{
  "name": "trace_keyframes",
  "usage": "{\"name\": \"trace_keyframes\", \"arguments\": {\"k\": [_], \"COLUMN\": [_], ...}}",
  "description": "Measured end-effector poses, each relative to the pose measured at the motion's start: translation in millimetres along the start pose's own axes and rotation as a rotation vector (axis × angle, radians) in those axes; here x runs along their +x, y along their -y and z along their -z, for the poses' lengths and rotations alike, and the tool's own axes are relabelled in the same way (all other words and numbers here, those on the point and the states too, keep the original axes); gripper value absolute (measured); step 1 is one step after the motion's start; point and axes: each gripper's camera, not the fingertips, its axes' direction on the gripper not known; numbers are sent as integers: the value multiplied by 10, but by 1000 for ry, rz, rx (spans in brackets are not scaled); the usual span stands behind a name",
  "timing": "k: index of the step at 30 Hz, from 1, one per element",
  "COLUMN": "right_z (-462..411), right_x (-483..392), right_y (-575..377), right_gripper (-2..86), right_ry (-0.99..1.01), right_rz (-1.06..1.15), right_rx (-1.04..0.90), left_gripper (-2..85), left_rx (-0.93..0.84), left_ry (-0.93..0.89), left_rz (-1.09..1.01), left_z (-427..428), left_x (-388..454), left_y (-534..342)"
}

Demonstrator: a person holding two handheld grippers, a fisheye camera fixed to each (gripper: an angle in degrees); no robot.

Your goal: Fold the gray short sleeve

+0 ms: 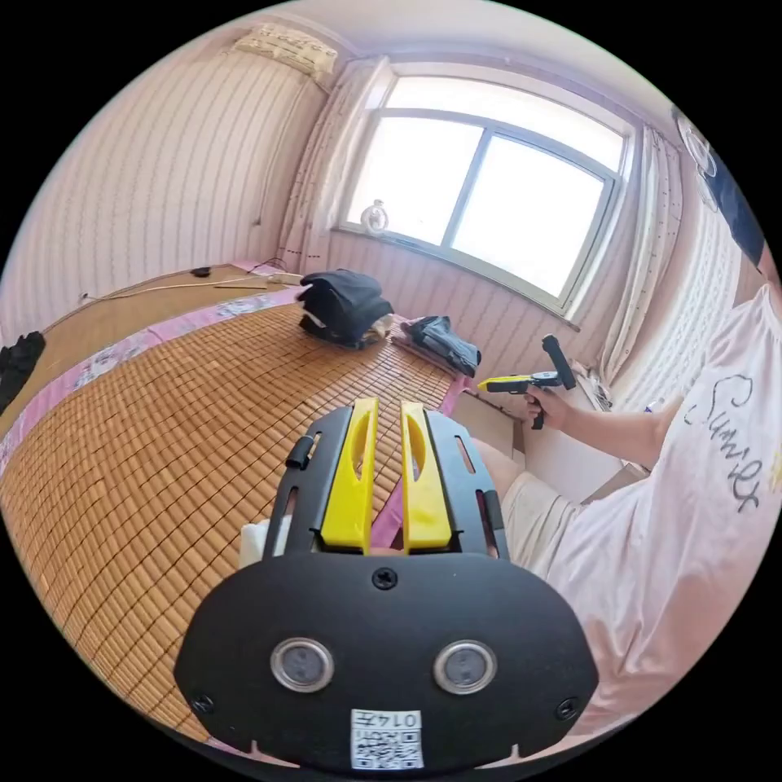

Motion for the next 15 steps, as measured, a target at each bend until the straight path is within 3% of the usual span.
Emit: {"name": "trace_keyframes", "arguments": {"k": [9, 15], "right_z": [236, 226], "right_x": [895, 1339], "right_y": [646, 1327], "right_gripper": [91, 92], "right_ry": [-244, -216], "right_rz": [36, 26], "right_rx": [95, 206], "left_gripper": [64, 65], "left_rx": [-213, -272], "left_ry": [-149, -164], "left_rz": [-195, -245], "left_z": [-3132, -5040], "left_x": [397, 697], "left_y": [1235, 1802]}}
